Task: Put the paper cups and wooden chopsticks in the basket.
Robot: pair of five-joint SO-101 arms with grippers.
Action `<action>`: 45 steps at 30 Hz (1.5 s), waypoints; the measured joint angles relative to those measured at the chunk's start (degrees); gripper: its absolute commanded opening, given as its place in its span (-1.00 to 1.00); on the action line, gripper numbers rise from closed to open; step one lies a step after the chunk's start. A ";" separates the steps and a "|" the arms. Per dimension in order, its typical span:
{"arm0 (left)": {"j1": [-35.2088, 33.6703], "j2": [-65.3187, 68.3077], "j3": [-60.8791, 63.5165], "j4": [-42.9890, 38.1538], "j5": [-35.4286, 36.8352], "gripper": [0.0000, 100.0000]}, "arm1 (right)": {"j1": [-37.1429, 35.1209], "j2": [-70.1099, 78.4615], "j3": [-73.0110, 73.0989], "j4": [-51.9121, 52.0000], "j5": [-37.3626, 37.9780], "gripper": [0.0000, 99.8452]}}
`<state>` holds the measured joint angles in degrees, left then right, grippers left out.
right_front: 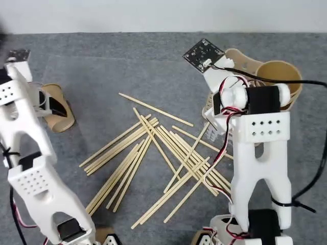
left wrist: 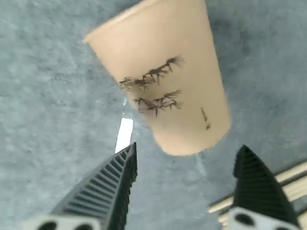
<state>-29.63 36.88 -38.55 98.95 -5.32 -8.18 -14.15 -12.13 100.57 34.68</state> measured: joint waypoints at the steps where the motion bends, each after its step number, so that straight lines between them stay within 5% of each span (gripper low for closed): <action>1: 0.09 0.97 -0.62 0.00 1.05 -0.37 | 0.00 0.00 0.00 0.00 0.00 -0.73; 14: 0.62 11.52 -2.02 -1.32 2.81 -0.37 | 0.09 0.00 0.00 0.00 0.00 -0.73; 20: 1.14 11.60 -2.37 -1.32 2.81 -0.38 | 0.00 0.00 0.00 0.00 0.00 -0.73; 28: 2.64 11.60 -2.37 -1.32 -0.62 -0.69 | 3.08 -1.76 0.00 0.00 0.00 -0.73; 45: 7.38 2.46 -1.93 0.00 -2.02 -0.69 | 7.12 -18.20 7.74 0.00 2.37 -0.73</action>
<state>-22.24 39.34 -40.48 98.95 -7.34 -1.05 -32.35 -4.40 100.57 37.05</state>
